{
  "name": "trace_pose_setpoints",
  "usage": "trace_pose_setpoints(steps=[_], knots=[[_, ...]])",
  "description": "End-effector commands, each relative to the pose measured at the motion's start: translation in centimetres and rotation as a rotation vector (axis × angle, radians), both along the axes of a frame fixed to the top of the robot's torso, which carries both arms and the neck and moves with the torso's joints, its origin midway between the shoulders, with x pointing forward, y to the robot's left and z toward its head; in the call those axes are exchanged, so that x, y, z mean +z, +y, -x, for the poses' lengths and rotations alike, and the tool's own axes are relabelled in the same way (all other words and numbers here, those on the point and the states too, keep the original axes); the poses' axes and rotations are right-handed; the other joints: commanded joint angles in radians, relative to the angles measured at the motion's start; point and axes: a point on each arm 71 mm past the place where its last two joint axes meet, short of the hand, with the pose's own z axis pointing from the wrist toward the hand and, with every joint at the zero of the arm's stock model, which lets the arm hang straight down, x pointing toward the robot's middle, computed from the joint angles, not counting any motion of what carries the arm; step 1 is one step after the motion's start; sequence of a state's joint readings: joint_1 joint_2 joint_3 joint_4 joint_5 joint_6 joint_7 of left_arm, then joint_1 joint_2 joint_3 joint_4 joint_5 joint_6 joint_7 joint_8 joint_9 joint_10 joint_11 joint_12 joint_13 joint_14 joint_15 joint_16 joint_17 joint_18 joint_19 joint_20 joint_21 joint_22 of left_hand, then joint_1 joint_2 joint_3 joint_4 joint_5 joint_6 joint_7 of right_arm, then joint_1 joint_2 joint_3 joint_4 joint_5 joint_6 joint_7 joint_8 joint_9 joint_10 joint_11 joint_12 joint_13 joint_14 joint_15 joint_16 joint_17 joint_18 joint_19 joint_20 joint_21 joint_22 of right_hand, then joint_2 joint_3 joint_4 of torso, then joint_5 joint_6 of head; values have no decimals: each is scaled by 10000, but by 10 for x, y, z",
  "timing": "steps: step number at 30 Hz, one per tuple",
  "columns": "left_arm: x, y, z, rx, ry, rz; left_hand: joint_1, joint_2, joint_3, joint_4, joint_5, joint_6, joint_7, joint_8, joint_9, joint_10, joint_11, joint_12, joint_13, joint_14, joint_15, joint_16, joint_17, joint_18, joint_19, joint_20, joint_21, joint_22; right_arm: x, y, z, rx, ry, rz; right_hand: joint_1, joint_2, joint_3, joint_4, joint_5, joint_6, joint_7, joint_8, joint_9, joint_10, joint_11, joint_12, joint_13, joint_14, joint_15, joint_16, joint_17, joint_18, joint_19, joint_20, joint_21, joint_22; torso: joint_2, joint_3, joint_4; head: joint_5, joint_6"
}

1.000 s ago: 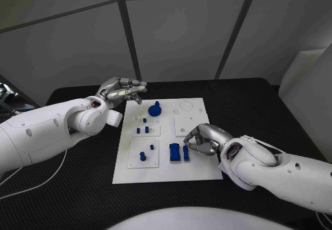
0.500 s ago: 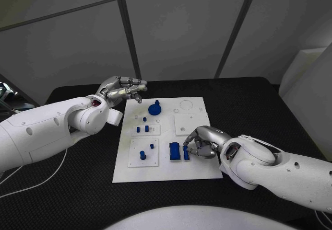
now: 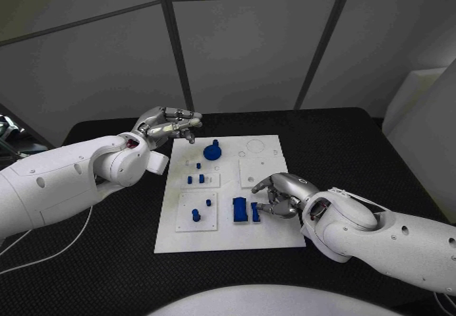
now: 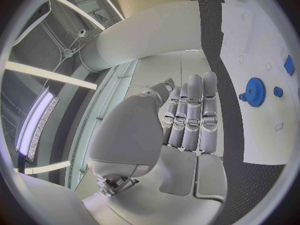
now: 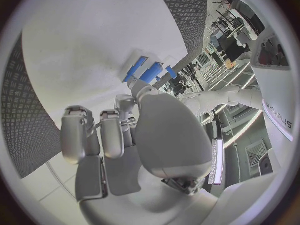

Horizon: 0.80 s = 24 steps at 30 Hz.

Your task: Assemble the parts on the task board

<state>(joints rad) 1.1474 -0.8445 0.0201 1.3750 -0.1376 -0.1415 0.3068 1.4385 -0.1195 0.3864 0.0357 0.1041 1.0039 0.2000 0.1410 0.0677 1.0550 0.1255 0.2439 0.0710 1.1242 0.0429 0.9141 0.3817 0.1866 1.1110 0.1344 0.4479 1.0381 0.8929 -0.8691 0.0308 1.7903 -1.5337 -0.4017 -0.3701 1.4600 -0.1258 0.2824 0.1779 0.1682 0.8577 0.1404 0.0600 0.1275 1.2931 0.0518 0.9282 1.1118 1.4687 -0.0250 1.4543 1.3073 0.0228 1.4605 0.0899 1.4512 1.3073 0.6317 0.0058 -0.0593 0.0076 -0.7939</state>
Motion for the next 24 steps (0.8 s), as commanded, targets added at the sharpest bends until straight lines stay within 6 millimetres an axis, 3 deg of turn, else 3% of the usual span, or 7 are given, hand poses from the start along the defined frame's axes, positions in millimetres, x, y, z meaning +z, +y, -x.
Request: trace_pose_setpoints(steps=[1,12,18,21,22,24], knots=[[1,-1,0,-101,11,77,15,69,-7,-63,28,-63,-20,67,8,-76,3,70,-8,-83,-21,-15,-18,-44,-24,14,-48,-1,6,0,-2,-181,-730,-387,-91,-74,-2,75,-154,147,-20,41,-23,-39,-25,27,-11,608,33,-55,724,166,-11,10,-60,1528,19,2,15,16,14],[1,-1,0,-114,28,75,15,69,-7,-63,28,-63,-20,67,8,-76,3,70,-8,-83,-21,-15,-18,-44,-24,14,-48,-1,5,0,-2,-188,-589,-352,-259,-57,-50,149,-181,813,32,289,-48,132,5,428,130,616,49,-72,720,148,51,9,-19,1569,16,6,-5,14,6],[1,0,0,-75,-29,86,-3,63,-15,-58,21,-69,-14,72,8,-84,8,78,-9,-85,-17,-14,-23,-47,-26,16,-46,1,8,-3,0,-208,-352,-1343,-319,-26,-36,186,-9,1080,82,393,-65,81,42,375,35,597,76,-138,625,185,-51,27,-148,1459,-14,20,-30,16,81],[0,0,-1,-26,-81,90,-68,39,-49,-31,9,-76,-10,83,8,-92,15,97,-9,-87,-5,-10,-31,-55,-32,24,-50,1,9,-10,-1,-240,145,-2311,-340,-51,-29,188,152,1244,69,447,-98,-325,36,-312,-507,443,73,-549,63,347,-508,34,-701,987,-43,2,-36,-49,211],[0,0,-1,-4,-106,92,-99,27,-68,-17,5,-77,-10,90,8,-94,16,108,-9,-90,-1,-9,-35,-57,-36,29,-54,-1,10,-13,-2,-248,303,-2708,-354,-74,-50,182,372,1313,54,469,-115,-559,31,-730,-838,355,63,-771,-215,427,-739,29,-991,744,-58,-20,-29,-85,273],[0,0,-1,36,-154,98,-150,6,-101,5,0,-78,-13,102,9,-96,15,126,-8,-100,5,-11,-44,-60,-47,37,-65,-7,13,-18,-8,-287,508,-3328,-323,-83,-38,159,614,1362,53,475,-153,-1319,26,-2077,-1866,39,59,-1555,-1173,689,-1533,18,-1990,-84,-92,-43,-26,-112,333]])
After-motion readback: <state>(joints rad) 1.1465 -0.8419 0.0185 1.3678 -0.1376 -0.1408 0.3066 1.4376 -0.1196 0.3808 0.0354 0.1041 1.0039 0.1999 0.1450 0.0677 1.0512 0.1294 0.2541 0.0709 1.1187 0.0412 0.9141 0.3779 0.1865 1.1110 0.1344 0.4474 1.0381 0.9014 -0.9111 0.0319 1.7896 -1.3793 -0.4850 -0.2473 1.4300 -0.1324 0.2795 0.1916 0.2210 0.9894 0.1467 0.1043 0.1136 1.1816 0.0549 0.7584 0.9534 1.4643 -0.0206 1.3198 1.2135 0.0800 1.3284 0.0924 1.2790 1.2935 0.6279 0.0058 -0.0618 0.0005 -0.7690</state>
